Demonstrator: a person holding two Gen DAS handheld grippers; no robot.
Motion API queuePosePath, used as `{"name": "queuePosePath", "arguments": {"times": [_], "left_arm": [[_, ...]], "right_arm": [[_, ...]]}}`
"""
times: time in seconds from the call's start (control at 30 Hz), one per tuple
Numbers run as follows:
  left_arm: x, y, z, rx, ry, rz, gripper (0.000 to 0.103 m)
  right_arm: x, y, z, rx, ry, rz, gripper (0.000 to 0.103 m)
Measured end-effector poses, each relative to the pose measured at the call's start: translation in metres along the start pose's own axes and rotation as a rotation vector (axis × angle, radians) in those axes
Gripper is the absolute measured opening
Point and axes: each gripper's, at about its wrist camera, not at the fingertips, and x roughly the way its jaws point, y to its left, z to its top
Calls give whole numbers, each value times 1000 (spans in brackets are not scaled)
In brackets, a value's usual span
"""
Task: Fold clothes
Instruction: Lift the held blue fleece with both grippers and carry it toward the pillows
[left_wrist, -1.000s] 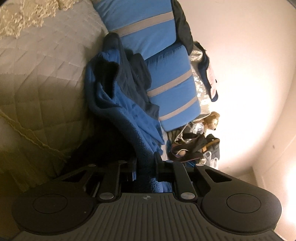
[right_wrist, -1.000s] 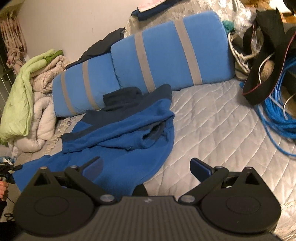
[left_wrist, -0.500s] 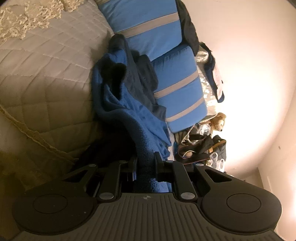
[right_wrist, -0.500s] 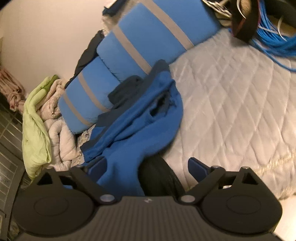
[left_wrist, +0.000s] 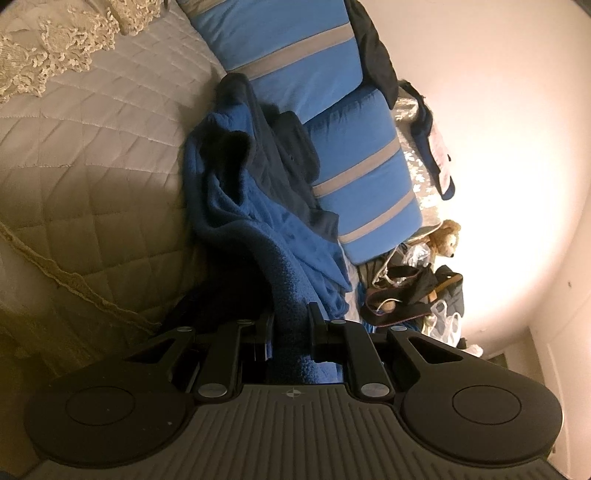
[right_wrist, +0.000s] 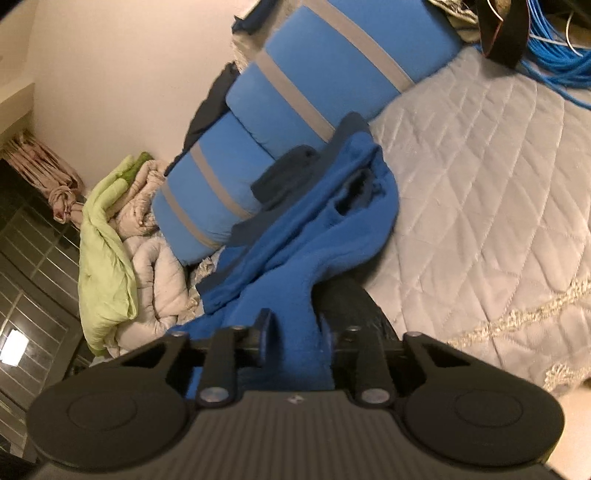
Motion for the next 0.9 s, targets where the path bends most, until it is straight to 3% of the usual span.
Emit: {"name": "queuePosePath", "arguments": {"times": [0.1, 0.4, 0.9], "left_arm": [[-3, -3, -1, 4, -18, -6, 16], [-12, -14, -6, 18, -79, -26, 16], [-53, -31, -12, 19, -266, -51, 15]], "right_arm": [[-1, 1, 2, 2, 19, 34, 13], [-15, 12, 13, 56, -1, 111, 10], [-38, 57, 59, 48, -153, 79, 9]]}}
